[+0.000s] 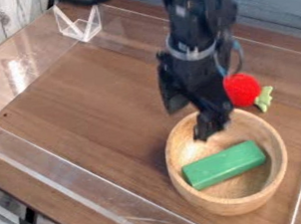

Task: Remove the green block from the brown bowl and put it on the table

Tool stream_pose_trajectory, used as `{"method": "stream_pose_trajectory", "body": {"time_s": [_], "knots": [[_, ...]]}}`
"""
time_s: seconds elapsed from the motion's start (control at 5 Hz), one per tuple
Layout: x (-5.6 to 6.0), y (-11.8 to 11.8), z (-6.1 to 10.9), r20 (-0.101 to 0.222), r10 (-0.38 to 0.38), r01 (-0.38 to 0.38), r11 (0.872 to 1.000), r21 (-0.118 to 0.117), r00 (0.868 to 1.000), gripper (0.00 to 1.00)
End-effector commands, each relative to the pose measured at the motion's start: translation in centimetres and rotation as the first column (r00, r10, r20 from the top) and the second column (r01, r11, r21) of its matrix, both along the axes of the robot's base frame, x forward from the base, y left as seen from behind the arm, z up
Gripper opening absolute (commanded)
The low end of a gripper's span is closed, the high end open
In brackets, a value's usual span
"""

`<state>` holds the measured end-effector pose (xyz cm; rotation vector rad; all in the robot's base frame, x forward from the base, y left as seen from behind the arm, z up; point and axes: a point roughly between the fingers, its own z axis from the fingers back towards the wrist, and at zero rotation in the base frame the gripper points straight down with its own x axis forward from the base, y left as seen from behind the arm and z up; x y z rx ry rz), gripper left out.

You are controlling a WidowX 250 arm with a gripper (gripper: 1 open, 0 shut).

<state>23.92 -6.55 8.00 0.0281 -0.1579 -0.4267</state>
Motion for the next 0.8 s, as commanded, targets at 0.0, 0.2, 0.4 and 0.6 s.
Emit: {"method": "stream_pose_trajectory", "body": {"time_s": [0.0, 0.2, 0.4, 0.6], "knots": [[-0.5, -1.5, 0.0, 0.051, 0.054, -0.053, 0.998, -0.021, 0.997, 1.00], [0.5, -2.3, -1.6, 0.056, 0.057, -0.055, 0.998, -0.032, 0.997, 1.00], [1.5, -3.0, -2.8, 0.057, 0.060, -0.058, 0.998, -0.040, 0.997, 1.00], [1.6, -3.4, -3.9, 0.056, 0.056, -0.053, 0.997, -0.049, 0.997, 1.00]]}}
